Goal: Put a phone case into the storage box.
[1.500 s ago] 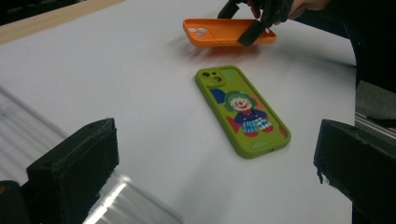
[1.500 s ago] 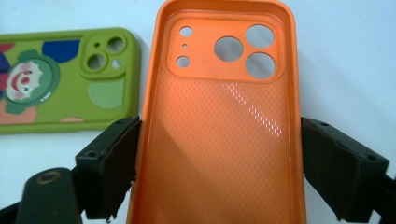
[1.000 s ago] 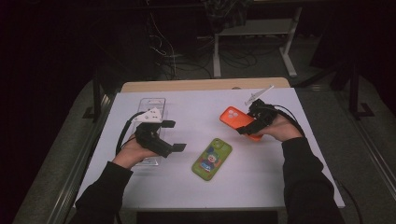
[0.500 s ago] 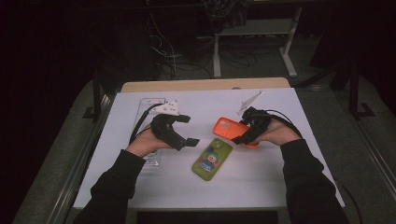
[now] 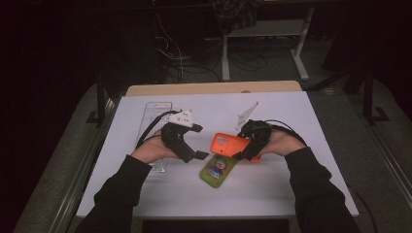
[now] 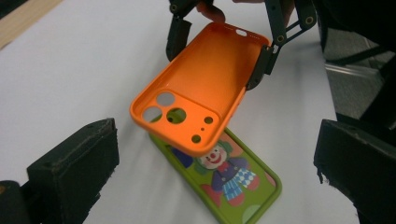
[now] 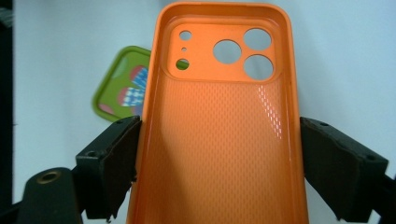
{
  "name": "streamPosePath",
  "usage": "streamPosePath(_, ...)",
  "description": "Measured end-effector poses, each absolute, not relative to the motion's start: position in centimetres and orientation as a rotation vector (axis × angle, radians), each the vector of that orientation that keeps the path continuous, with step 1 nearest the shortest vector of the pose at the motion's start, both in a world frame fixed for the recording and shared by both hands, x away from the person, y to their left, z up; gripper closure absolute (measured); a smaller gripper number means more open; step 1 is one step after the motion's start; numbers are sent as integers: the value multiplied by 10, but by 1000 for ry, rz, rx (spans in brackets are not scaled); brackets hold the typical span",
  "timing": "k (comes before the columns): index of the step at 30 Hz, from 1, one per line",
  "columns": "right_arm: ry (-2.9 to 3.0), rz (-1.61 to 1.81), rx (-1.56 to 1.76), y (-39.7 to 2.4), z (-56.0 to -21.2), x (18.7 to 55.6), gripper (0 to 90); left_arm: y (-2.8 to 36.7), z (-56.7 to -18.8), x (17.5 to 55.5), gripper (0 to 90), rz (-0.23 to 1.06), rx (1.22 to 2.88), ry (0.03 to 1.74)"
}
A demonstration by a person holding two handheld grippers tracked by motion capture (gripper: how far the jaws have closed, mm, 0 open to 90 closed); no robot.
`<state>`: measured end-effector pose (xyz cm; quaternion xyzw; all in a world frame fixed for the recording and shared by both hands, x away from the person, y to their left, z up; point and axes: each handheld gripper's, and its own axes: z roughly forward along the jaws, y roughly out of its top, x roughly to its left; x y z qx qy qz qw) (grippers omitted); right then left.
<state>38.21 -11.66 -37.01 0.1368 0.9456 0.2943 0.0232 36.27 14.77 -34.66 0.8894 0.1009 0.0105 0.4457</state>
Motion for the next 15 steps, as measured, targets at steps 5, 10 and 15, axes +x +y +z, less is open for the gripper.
streamPosePath(5, 2970, 916, 324, -106, -367, 375, 147, 144, -348, 360, 0, 14, 2227, 217)
streamPosePath(10, 3008, 909, 248, -95, -367, 367, 147, 140, -348, 358, 0, 4, 2244, 177)
streamPosePath(15, 3036, 888, 173, -84, -369, 361, 147, 136, -351, 356, 0, -20, 2265, 152)
